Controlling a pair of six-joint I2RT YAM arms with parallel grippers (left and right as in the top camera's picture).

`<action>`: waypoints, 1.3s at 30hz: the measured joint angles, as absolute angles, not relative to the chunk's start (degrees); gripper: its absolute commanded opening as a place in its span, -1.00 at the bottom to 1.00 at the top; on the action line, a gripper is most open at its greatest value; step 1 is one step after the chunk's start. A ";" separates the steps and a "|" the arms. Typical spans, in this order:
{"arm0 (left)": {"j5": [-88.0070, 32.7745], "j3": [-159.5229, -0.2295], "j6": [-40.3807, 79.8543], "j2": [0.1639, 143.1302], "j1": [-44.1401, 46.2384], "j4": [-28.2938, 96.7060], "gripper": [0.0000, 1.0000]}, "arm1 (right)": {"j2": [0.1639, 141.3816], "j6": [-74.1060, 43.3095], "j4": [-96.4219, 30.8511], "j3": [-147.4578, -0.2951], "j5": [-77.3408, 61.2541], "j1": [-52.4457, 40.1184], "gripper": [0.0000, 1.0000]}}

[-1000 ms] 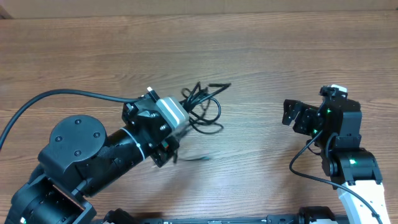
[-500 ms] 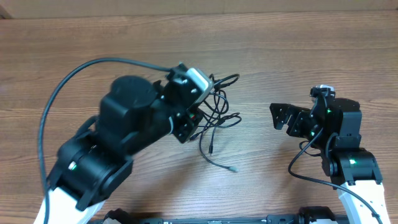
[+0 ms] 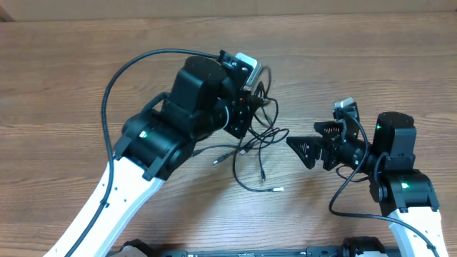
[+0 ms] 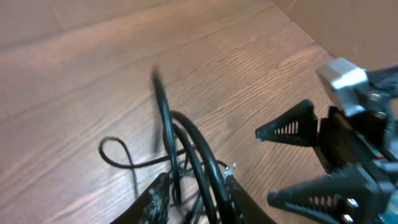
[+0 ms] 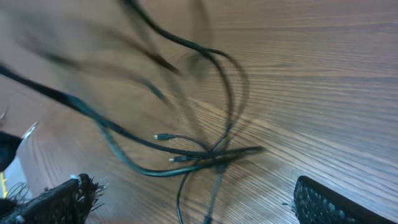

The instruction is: Untangle cables

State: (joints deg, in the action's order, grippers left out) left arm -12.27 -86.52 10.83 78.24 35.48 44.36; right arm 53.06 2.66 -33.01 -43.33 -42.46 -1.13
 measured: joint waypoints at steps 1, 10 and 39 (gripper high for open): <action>-11.86 -86.52 11.14 78.78 35.48 44.42 0.11 | 53.06 2.85 -33.04 -43.33 -42.81 -1.13 1.00; -6.26 -86.52 13.72 81.23 32.51 48.21 0.10 | 53.06 3.66 -34.11 -43.33 -42.96 -1.13 1.00; 2.28 -86.61 16.62 81.23 15.97 60.05 0.99 | 59.53 2.04 -26.57 -43.33 -38.00 -1.15 1.00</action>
